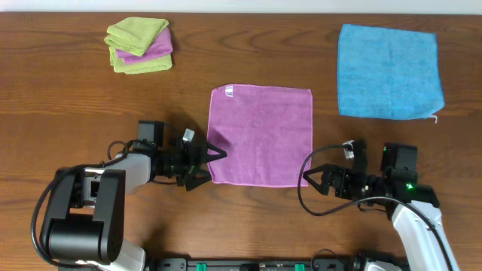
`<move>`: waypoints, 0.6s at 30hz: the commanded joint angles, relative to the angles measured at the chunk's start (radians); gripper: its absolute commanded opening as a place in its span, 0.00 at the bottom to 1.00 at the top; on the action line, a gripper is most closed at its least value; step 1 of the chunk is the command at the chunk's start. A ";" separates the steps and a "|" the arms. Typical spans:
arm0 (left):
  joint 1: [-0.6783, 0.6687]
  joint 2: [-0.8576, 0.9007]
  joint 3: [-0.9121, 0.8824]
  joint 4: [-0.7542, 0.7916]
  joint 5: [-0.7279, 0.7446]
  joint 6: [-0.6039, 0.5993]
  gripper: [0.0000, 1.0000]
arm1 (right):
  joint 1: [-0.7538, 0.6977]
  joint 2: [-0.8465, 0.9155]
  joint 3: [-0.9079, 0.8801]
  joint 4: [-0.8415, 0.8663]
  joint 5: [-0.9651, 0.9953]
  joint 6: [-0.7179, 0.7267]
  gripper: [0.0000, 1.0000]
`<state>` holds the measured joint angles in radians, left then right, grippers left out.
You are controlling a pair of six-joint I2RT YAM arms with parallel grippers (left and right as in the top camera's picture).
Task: Fold the cloth
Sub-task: 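Move the left gripper to the pink cloth's left edge and grasp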
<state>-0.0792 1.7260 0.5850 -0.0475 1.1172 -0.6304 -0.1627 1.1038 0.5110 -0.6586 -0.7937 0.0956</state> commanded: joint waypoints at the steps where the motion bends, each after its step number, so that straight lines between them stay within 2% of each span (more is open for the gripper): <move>1: -0.003 0.076 -0.066 -0.066 -0.278 0.084 0.93 | -0.006 -0.009 -0.005 -0.008 -0.026 0.004 0.99; 5: -0.003 0.055 -0.065 -0.122 -0.280 0.125 0.92 | -0.006 -0.009 -0.005 -0.015 -0.026 0.004 0.99; 7: 0.002 0.039 -0.065 -0.141 -0.287 0.130 0.97 | -0.006 -0.009 -0.005 -0.014 -0.026 0.004 0.99; 11: 0.010 0.017 -0.065 -0.143 -0.293 0.130 0.95 | -0.006 -0.009 -0.005 -0.014 -0.027 0.004 0.99; 18: -0.002 0.013 -0.065 -0.128 -0.427 0.086 0.95 | -0.006 -0.009 -0.005 -0.015 -0.027 0.004 0.99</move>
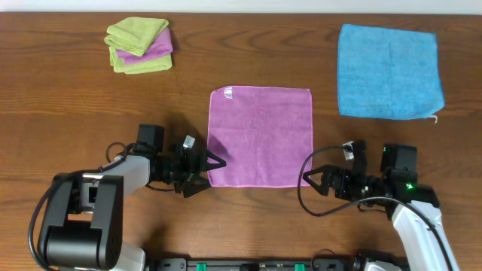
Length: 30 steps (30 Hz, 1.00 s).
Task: Fold the cloth
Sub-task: 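Move the left gripper to the pink cloth's left edge and grasp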
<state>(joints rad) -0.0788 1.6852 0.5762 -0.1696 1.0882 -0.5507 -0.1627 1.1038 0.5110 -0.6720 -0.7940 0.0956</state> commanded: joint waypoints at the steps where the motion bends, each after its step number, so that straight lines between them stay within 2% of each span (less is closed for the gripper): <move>1: -0.009 0.054 -0.057 0.002 -0.420 -0.007 0.95 | -0.006 -0.009 -0.005 -0.002 -0.027 0.004 0.99; 5: -0.051 0.054 -0.057 0.062 -0.473 -0.029 0.96 | -0.006 -0.009 -0.005 -0.002 -0.027 0.005 0.99; 6: -0.063 0.054 -0.057 0.074 -0.491 -0.037 1.00 | -0.006 -0.009 -0.005 -0.002 -0.032 0.005 0.99; 8: -0.086 0.054 -0.057 0.093 -0.518 -0.047 0.89 | -0.006 -0.009 -0.005 -0.002 -0.047 0.005 0.99; 9: -0.097 0.054 -0.057 0.101 -0.529 -0.049 0.83 | -0.006 -0.009 -0.005 -0.003 -0.049 0.005 0.99; 10: -0.104 0.054 -0.057 0.104 -0.540 -0.050 0.72 | -0.006 -0.009 -0.005 -0.005 -0.050 0.005 0.99; 11: -0.111 0.054 -0.057 0.104 -0.557 -0.056 0.52 | -0.006 -0.009 -0.005 -0.010 -0.049 0.005 0.99; 12: -0.116 0.054 -0.057 0.103 -0.569 -0.056 0.39 | -0.006 -0.009 -0.005 -0.017 -0.049 0.004 0.99; 17: -0.117 0.054 -0.057 0.104 -0.575 -0.028 0.06 | -0.006 -0.009 -0.005 -0.028 -0.048 -0.004 0.99; 24: -0.116 0.053 -0.045 0.099 -0.507 0.028 0.06 | -0.006 -0.009 -0.041 -0.016 -0.007 -0.034 0.99; 30: -0.116 0.053 0.002 0.041 -0.457 0.057 0.06 | -0.006 -0.006 -0.180 0.108 -0.005 -0.003 0.99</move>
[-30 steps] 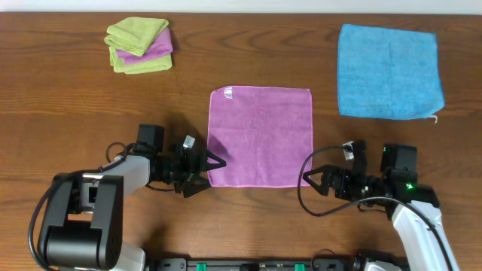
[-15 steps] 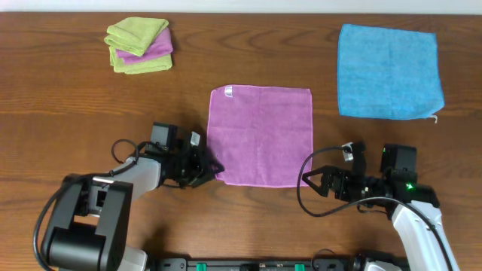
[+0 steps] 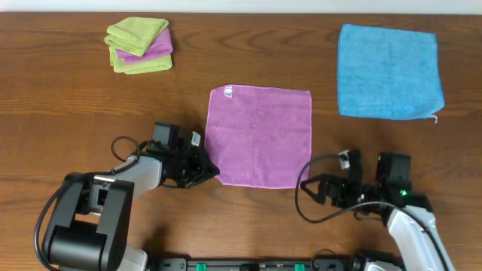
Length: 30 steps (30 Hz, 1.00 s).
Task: Fold the cloth
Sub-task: 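Move the left gripper to the pink cloth's left edge and grasp, then move the right gripper to the pink cloth's right edge and grasp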
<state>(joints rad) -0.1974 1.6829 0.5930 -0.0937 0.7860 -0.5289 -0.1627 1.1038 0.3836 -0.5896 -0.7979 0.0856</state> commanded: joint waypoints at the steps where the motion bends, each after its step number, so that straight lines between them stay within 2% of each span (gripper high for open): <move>1: 0.002 0.056 -0.008 -0.048 -0.150 0.036 0.06 | -0.006 -0.006 -0.073 0.048 -0.006 0.017 0.99; 3: 0.002 0.056 -0.001 -0.063 -0.129 0.037 0.06 | -0.005 -0.005 -0.114 0.136 -0.050 0.067 0.98; 15: 0.000 0.056 -0.001 -0.078 -0.053 0.035 0.06 | 0.011 0.024 -0.168 0.372 -0.012 0.259 0.94; 30: 0.000 0.056 -0.001 -0.077 -0.034 0.035 0.06 | 0.122 0.281 -0.168 0.636 0.039 0.356 0.88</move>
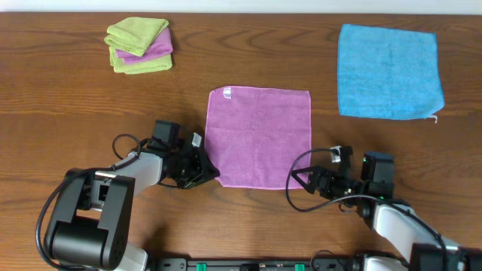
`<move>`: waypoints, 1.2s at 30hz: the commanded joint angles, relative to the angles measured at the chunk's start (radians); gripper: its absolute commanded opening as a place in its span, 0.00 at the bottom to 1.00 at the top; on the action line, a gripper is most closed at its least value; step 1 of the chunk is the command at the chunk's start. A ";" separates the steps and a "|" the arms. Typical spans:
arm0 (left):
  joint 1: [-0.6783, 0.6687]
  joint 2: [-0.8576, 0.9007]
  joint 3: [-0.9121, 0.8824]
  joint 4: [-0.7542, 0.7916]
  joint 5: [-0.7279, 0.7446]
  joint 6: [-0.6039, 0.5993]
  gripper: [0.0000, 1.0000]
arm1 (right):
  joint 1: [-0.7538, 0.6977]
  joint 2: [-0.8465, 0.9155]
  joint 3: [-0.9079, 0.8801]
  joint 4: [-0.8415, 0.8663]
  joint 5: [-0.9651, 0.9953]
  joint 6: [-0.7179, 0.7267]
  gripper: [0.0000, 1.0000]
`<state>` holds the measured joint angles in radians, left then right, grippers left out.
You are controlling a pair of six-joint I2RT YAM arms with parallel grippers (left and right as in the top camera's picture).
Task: Fold the cloth
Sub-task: 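Move the right gripper to the pink cloth's right edge and grasp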
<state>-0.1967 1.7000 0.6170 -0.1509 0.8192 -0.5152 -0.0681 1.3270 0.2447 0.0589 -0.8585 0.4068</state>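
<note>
A purple cloth (pixel 260 135) lies flat and square in the middle of the table, a white tag at its far left corner. My left gripper (pixel 213 174) lies low at the cloth's near left corner, its fingers drawn together on the edge. At the near right corner my right gripper (pixel 296 181) has its fingers spread, just touching the cloth's edge.
A blue cloth (pixel 388 71) lies spread flat at the far right. A small stack of folded green and purple cloths (pixel 140 45) sits at the far left. Cables loop beside both wrists on the brown wooden table (pixel 75 113).
My right gripper has shifted left and now reaches the cloth's near right corner. The left gripper stays pressed at the near left corner. The cloth has barely moved.
Both grippers first stood open just off the cloth's near corners. The left one then dropped a little toward the near edge, and later stood closed at the near left corner. The right one has come leftward, from well clear of the cloth to its near right corner.
</note>
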 commanded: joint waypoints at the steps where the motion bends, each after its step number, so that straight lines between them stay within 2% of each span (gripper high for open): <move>1: 0.000 0.039 -0.025 -0.021 -0.067 0.021 0.06 | 0.035 0.069 -0.029 0.000 0.100 0.034 0.86; 9: 0.000 0.039 -0.025 -0.020 -0.062 0.021 0.06 | 0.071 0.100 -0.029 0.029 0.152 0.042 0.73; 11: 0.000 0.039 -0.025 -0.020 -0.059 0.021 0.06 | 0.072 0.100 -0.029 0.040 0.156 0.042 0.57; 12: 0.000 0.039 -0.025 -0.020 -0.059 0.021 0.06 | 0.072 0.100 -0.029 0.048 0.158 0.042 0.43; 13: 0.000 0.039 -0.025 -0.021 -0.058 0.021 0.06 | 0.072 0.100 -0.029 0.059 0.160 0.042 0.21; 14: 0.000 0.039 -0.025 -0.020 -0.056 0.021 0.06 | 0.072 0.100 -0.029 0.067 0.163 0.042 0.10; 15: 0.000 0.039 -0.025 -0.020 -0.050 0.022 0.06 | 0.072 0.100 -0.029 0.078 0.163 0.042 0.06; 17: 0.000 0.039 -0.025 -0.019 -0.044 0.024 0.06 | 0.072 0.100 -0.029 0.095 0.163 0.042 0.02; 26: 0.000 0.019 -0.025 -0.061 -0.021 0.092 0.06 | 0.071 0.074 -0.019 0.106 0.098 0.042 0.01; 30: 0.000 -0.056 -0.025 -0.144 -0.045 0.134 0.06 | 0.071 0.032 -0.017 0.100 0.062 0.063 0.01; 36: 0.000 -0.225 -0.025 -0.260 -0.098 0.136 0.06 | 0.071 -0.087 -0.017 0.003 0.025 0.089 0.01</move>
<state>-0.1982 1.5391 0.5987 -0.3908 0.7738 -0.4065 -0.0013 1.2900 0.2241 0.0818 -0.7971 0.4702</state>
